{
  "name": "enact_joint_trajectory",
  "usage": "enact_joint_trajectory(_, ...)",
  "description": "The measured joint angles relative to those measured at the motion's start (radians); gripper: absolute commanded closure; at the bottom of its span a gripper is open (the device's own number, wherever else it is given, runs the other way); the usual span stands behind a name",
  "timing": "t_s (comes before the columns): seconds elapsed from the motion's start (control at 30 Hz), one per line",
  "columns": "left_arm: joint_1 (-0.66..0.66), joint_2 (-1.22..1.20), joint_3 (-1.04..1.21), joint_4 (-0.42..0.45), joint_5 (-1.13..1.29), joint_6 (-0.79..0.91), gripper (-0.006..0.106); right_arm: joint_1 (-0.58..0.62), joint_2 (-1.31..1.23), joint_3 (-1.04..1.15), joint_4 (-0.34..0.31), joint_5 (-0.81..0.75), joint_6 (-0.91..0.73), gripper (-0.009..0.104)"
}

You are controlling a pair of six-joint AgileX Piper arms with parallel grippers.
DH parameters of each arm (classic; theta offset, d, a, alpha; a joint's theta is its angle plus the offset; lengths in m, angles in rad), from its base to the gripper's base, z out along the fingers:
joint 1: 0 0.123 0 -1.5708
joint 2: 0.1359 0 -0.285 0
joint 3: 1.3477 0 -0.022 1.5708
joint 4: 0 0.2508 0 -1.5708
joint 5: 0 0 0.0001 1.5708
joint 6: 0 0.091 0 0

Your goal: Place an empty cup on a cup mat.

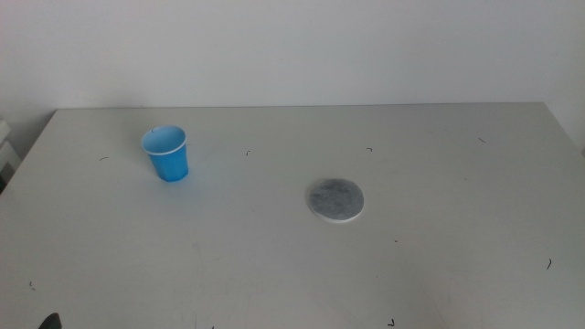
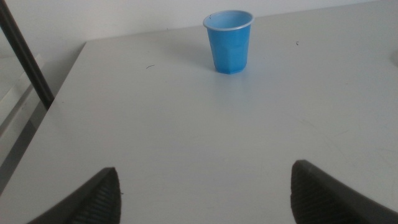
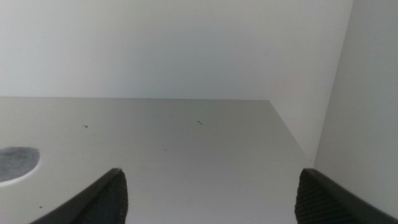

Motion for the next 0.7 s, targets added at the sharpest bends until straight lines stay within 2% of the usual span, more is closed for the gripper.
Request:
enact_joint_trajectory(0.13,0.000,0.024,-0.060,0.000,0.005,-0.001,-0.005,0.000,0.000,0.000,0.000,0.000,0.000,0.001)
enact_joint_trajectory(0.27,0.000,0.160,-0.196,0.000,0.025,-0.004,-0.005,0.000,0.000,0.000,0.000,0.000,0.000,0.001)
enact_joint_trajectory(0.57,0.000,0.633,-0.635,0.000,0.148,-0.004,-0.005,0.000,0.000,0.000,0.000,0.000,0.000,0.001)
enact_joint_trajectory(0.7,0.000,0.870,-0.910,-0.001,0.290,-0.004,-0.005,0.000,0.000,0.000,0.000,0.000,0.000,0.001)
